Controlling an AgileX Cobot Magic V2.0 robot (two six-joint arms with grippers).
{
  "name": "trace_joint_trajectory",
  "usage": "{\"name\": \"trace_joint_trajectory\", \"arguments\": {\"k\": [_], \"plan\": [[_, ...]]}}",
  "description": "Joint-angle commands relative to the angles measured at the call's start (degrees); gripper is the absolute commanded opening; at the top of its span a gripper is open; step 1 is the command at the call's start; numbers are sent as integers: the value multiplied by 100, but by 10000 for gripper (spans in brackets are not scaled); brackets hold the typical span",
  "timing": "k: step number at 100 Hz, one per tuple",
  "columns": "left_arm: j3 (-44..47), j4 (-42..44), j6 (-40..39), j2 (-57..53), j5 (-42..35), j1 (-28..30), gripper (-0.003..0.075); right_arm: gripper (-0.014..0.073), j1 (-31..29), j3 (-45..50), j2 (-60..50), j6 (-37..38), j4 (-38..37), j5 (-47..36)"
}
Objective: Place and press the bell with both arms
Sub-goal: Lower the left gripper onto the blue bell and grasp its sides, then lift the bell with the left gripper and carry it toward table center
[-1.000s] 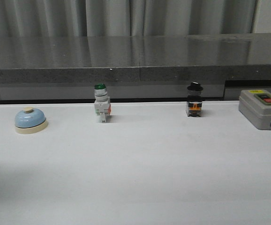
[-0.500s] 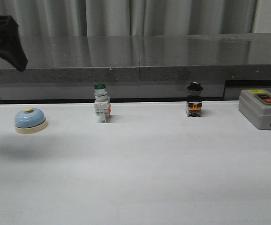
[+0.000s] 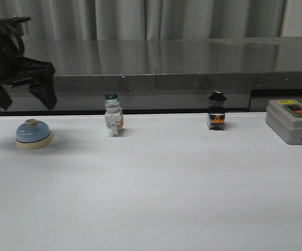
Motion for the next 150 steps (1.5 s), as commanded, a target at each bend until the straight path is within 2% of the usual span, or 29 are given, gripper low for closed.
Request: {"name": "trace_joint_trajectory", "arguments": {"k": [1, 58, 68, 75, 87, 93, 100, 118, 150], "plan": [[-231, -29, 12, -102, -212, -32, 639, -60, -10, -82, -106, -19, -51, -452], [-231, -19, 12, 502, -226, -10, 634, -60, -10, -82, -106, -19, -51, -452], [-231, -19, 12, 502, -247, -10, 580, -60, -10, -82, -106, -19, -51, -452], [-231, -19, 12, 502, -247, -10, 504, -60, -10, -82, -106, -19, -51, -452], [-231, -19, 12, 502, -178, -10, 321, -60, -10, -82, -106, -19, -51, -452], [-231, -8, 12, 488, -129, -10, 253, -60, -10, -82, -106, -19, -51, -452], [-231, 17, 12, 449, -49, -10, 213, -60, -10, -82, -106, -19, -51, -452], [-231, 31, 12, 71, 278, -10, 207, -60, -10, -82, -106, -19, -51, -452], [-231, -80, 12, -1268, 941, -171, 207, -60, -10, -82, -106, -19, -51, -452]]}}
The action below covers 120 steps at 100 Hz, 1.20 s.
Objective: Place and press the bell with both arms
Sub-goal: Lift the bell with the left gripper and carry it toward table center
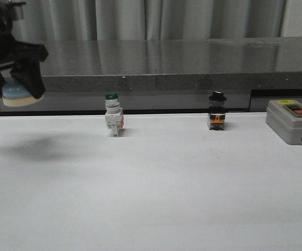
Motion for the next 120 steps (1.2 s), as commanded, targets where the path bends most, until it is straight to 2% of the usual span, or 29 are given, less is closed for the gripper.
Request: {"name": "trace_joint_trajectory", "arguments": {"k": [1, 33, 64, 96, 120], "plan": [[-158, -117, 26, -671, 6, -124, 207, -60, -10, -82, -106, -19, -51, -452], [-158, -128, 88, -985, 54, -1231, 207, -60, -10, -82, -106, -19, -51, -452], [-158, -128, 88, -462, -830, -2442, 207, -60, -10, -82, -106, -19, -51, -452], [-167, -128, 88, 463, -1541, -3010, 207, -60, -10, -82, -106, -19, -51, -452], [-401, -128, 88, 1023, -1543, -3090, 207, -60, -10, -82, -106, -19, -51, -452]]}}
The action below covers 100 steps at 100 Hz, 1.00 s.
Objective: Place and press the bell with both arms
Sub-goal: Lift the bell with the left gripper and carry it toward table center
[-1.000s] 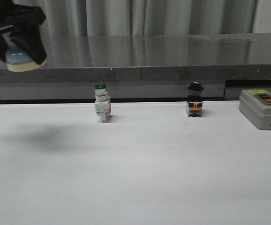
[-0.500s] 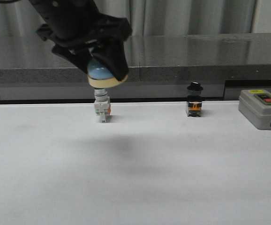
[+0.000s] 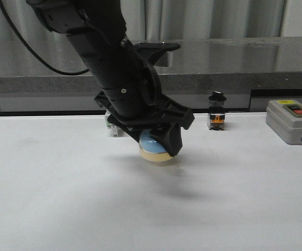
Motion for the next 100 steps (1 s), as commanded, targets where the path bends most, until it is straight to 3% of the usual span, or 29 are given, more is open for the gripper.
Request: {"name": "trace_joint_trajectory", "arguments": {"k": [1, 71, 78, 96, 100], "plan": [[-283, -76, -8, -141, -251, -49, 207, -60, -10, -82, -106, -19, -51, -452], [-312, -65, -8, -20, 61, -58, 218, -60, -10, -82, -106, -19, -51, -452], [-312, -65, -8, -20, 51, -58, 262, -60, -10, -82, -106, -19, -51, -452], [-312, -65, 13, -12, 29, -58, 494, -60, -10, -82, -106, -19, -51, -452], [-312, -65, 13, -12, 29, -58, 512, -60, -10, -82, -106, -19, -51, -452]]}}
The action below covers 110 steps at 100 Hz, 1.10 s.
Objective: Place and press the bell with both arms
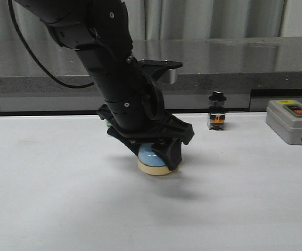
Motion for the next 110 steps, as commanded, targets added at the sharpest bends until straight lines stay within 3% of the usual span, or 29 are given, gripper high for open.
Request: {"name": "trace_joint_trajectory", "arguments": {"k": [1, 59, 93, 110], "plan": [[-172, -65, 13, -298, -207, -29, 515, -60, -10, -82, -106, -19, -51, -452], [-172, -45, 13, -504, -121, -17, 538, -60, -10, -82, -106, -19, -51, -452], [-172, -57, 13, -1623, -194, -8, 536, -60, -10, -82, -106, -19, -51, -452], [79, -57, -43, -2384, -581, 241, 536, -60, -10, -82, -106, -19, -51, -452]]}}
